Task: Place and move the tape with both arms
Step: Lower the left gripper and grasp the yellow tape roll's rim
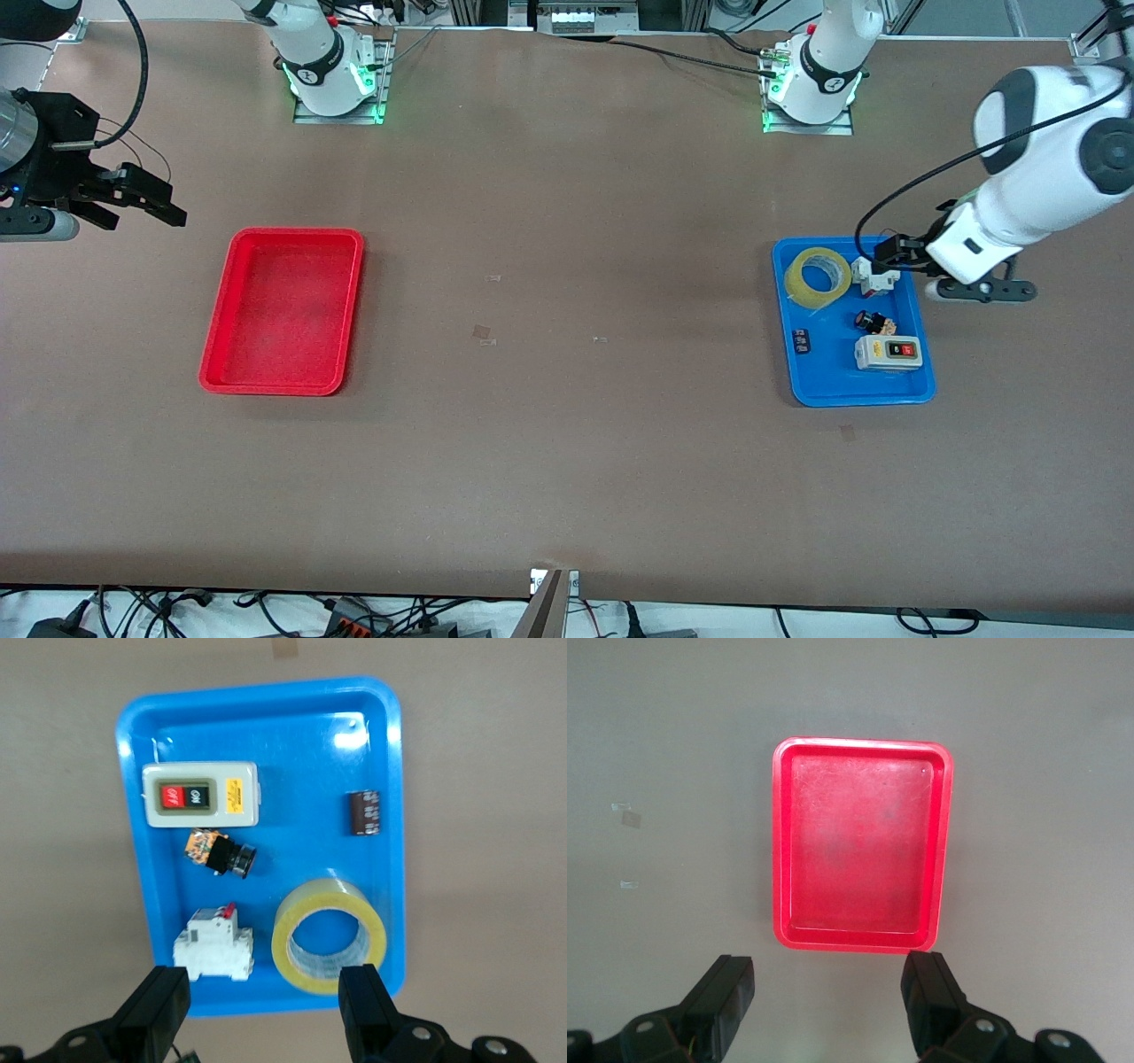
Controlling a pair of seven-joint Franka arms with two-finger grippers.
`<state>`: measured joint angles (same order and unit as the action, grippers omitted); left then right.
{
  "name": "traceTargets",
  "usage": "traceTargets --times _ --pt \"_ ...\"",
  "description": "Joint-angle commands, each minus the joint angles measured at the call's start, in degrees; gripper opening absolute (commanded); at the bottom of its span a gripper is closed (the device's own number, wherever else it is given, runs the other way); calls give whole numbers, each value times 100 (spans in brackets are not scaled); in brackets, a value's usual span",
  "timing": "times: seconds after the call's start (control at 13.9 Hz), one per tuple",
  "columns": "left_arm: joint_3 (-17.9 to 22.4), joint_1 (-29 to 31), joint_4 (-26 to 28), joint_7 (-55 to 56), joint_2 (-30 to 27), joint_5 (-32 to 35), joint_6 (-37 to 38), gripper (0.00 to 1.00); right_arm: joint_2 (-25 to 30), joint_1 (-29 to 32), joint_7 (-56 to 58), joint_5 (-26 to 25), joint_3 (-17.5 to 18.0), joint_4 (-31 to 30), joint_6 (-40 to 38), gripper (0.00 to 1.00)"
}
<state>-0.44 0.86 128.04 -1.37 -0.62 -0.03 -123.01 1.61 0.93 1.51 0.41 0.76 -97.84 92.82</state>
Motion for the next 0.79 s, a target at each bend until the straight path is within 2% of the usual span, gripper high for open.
traceTargets --times 0.0,0.14,0.5,0.72 --pt "-8 28 1167 -39 -255 109 -1238 100 156 4 87 -49 20 -86 -63 100" --pt "-17 168 1592 -31 -45 109 -1917 100 156 -5 87 -49 21 -86 -141 100" --pt "-26 177 1575 92 729 65 -2271 100 138 4 104 -58 12 -60 -115 100" --pt "-35 151 1558 689 879 65 -2359 100 112 12 104 -58 12 -16 -124 100"
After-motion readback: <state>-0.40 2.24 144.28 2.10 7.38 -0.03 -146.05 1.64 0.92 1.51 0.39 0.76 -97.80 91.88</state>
